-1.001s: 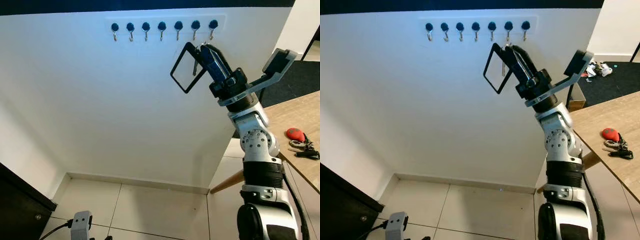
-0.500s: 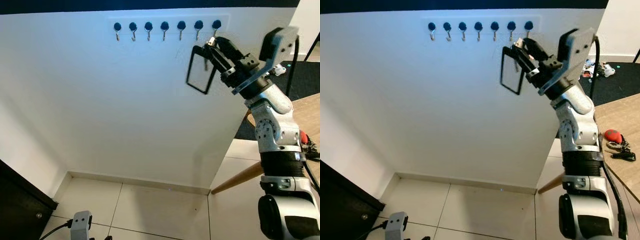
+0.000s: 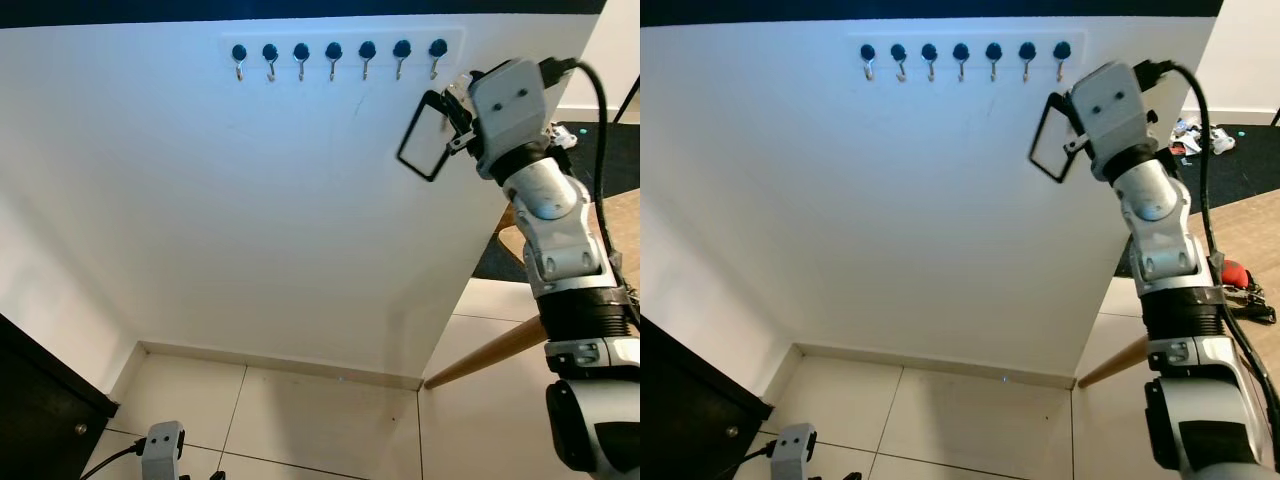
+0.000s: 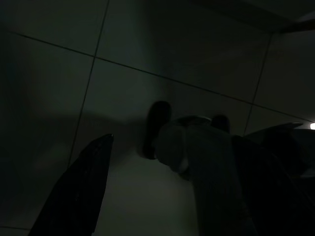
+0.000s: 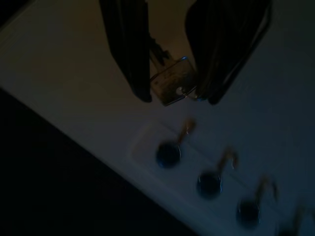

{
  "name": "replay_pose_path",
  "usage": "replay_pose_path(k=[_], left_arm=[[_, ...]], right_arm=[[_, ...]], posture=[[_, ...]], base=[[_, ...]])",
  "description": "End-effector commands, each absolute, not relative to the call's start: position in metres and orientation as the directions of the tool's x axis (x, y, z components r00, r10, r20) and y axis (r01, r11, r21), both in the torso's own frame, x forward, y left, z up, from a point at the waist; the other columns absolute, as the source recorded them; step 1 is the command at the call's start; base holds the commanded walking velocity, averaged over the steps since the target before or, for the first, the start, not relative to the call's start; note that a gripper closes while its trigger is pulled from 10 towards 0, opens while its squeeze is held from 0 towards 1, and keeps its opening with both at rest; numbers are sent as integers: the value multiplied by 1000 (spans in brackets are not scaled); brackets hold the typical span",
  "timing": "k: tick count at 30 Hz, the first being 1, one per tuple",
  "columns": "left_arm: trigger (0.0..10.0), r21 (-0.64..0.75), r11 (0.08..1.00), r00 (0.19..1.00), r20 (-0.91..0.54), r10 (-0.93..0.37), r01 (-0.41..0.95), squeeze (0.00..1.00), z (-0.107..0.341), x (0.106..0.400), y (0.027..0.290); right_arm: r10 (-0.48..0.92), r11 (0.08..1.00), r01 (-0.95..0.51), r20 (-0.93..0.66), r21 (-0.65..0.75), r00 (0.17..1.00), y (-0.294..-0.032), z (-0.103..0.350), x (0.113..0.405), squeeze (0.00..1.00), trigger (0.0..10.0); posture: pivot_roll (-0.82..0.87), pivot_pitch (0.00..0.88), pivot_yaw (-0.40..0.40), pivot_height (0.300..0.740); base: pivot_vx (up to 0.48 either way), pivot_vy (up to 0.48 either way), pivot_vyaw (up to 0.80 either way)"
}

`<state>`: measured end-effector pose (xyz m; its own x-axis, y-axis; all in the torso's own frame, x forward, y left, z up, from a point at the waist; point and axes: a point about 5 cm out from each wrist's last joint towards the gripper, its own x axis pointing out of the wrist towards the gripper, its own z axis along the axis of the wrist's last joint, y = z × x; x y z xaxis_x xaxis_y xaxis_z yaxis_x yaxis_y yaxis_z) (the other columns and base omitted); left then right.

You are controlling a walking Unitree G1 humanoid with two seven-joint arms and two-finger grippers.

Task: Hang keys on a hook

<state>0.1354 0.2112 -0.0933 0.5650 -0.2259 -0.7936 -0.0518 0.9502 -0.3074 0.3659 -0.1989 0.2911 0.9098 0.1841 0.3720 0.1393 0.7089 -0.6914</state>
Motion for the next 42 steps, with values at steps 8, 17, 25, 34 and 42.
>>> replay_pose_path(k=[8, 17, 25, 34, 42], left_arm=[[10000, -314, 948, 555, -800, -229, -61, 0, -94, 130, 214], [10000, -332, 942, 550, -798, -247, -58, 0, -95, 129, 212], [10000, -352, 935, 546, -794, -268, -53, 0, -95, 129, 209], [10000, -362, 931, 547, -789, -278, -49, 0, -95, 129, 208], [10000, -364, 930, 550, -788, -278, -51, 0, -95, 129, 209]], right_arm=[[93, 447, 276, 351, -851, 932, -209, 286, 371, 0, 10000], [-14, 322, 297, 309, -899, 951, -226, 283, 373, 0, 10000], [-70, 336, 244, 234, -910, 970, -235, 271, 375, 0, 10000], [-149, 445, 262, 218, -856, 965, -248, 271, 374, 0, 10000], [-177, 472, 243, 179, -847, 968, -256, 265, 374, 0, 10000]], posture=[[-87, 58, 49, 740], [-92, 58, 51, 740], [-95, 61, 53, 740], [-96, 59, 51, 740], [-95, 49, 45, 740]], base=[[0, 0, 0], [0, 0, 0], [0, 0, 0], [0, 0, -178], [0, 0, -800]])
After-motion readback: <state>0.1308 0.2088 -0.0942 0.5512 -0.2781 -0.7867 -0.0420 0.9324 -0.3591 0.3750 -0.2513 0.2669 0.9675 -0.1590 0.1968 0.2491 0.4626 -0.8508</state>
